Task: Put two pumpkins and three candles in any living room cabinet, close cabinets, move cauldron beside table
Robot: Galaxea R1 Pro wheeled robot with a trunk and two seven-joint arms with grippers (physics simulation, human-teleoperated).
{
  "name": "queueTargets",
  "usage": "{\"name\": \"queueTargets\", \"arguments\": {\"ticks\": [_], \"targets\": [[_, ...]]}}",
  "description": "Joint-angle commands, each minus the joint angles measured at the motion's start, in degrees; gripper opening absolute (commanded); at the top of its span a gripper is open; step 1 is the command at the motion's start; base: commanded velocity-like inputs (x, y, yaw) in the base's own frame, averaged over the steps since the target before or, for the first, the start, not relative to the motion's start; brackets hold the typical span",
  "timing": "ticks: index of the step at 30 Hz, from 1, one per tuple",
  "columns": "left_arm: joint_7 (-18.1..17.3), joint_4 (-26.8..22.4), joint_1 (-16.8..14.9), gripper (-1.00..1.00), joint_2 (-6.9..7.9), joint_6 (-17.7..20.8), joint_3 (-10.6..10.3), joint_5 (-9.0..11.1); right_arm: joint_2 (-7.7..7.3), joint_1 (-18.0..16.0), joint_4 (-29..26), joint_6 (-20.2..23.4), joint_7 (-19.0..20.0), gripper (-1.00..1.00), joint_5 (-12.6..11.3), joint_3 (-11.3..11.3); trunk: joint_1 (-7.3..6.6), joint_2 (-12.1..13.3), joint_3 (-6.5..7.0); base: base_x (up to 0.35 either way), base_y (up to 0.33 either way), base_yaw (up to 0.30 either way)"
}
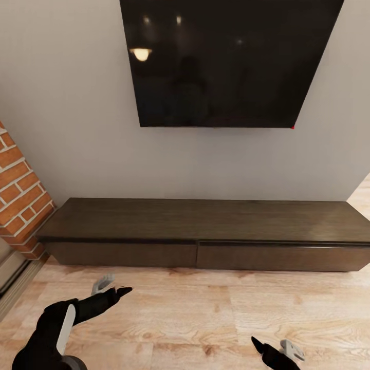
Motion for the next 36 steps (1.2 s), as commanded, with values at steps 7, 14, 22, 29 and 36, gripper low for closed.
{"name": "queueTargets", "arguments": {"ticks": [7,14,22,29,36], "targets": [[-8.4,7.8,-0.1,1.0,0.61,-8.8,1.8,0.7,0.65,0.0,-5.9,8.1,11.3,1.0,-1.2,-3.2,-0.01,0.0,-0.05,0.0,0.0,0.0],[-20.0,-0.2,-0.1,1.0,0.62,1.7,1.3,0.7,0.99,0.0,-5.9,8.5,12.5,1.0,-1.4,-3.0,-0.01,0.0,-0.05,0.0,0.0,0.0],[-28.4,-3.5,-0.1,1.0,0.84,6.7,1.5,0.6,1.26,0.0,-5.8,8.5,13.0,1.0,-1.7,-3.2,-0.01,0.0,-0.05,0.0,0.0,0.0],[-29.8,-3.7,-0.1,1.0,0.87,7.0,1.6,0.6,1.34,0.0,-5.8,8.1,13.2,1.0,-1.8,-3.1,-0.01,0.0,-0.05,0.0,0.0,0.0],[-29.9,-3.7,-0.1,1.0,0.87,7.6,1.6,0.6,2.23,0.0,-5.8,7.8,13.1,1.0,-1.7,-3.0,-0.01,0.0,-0.05,-0.028,0.046,0.0]]}}
